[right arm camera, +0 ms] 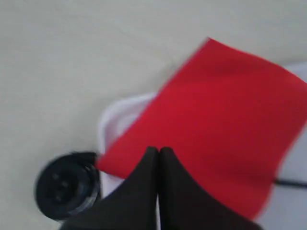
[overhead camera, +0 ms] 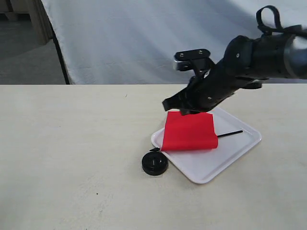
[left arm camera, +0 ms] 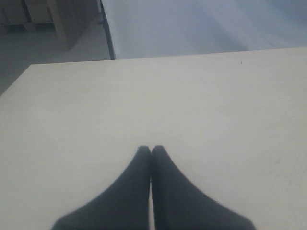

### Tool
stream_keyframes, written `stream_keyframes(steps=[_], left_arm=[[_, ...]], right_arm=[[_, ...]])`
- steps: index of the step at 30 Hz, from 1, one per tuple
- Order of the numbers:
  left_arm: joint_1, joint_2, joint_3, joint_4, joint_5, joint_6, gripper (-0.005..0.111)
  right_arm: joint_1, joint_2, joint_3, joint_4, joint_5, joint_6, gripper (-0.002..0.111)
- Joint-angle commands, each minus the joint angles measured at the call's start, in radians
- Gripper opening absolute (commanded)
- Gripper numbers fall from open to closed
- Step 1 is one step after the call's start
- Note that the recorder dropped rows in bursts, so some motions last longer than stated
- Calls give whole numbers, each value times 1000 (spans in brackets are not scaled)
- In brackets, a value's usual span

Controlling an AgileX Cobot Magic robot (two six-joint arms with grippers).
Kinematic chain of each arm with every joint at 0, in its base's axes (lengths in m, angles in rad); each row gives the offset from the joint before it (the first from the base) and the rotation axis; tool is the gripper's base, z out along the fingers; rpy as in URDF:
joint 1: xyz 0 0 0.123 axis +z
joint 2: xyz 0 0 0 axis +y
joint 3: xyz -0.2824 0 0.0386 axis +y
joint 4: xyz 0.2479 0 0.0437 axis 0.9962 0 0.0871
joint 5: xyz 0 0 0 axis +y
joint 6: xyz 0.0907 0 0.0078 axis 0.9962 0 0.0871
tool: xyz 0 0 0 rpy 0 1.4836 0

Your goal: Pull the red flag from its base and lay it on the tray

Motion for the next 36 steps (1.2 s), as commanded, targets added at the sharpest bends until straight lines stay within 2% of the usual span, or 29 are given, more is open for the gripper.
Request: stream_keyframes(steps=[1,5,9,12,16,20,29,36], left_arm=[[2,-1,2,-4,-4,0,0],[2,-1,2,-4,-4,0,0],[2,-1,2,-4,-4,0,0],[2,-1,2,-4,-4,0,0],[2,-1,2,-4,-4,0,0],[2,-1,2,-4,-4,0,0],[2,-1,2,-4,-4,0,0],[2,-1,2,-4,-4,0,0]], right_arm=[[-123,-45,-22,-203,181,238,-1],[-268,-131,24,-203,249,275,-1],[-371,-279,174,-253,160,363,-1],[-418,-413,315,-401,100,516,-1],[-427,-603,444,-613,102,684,-1],[-427,-835,571,-722,91,768,-1],[-427,-1433,846,-731,-79,811,-1],[-427,-1769,986,-731,-248,868,-1]])
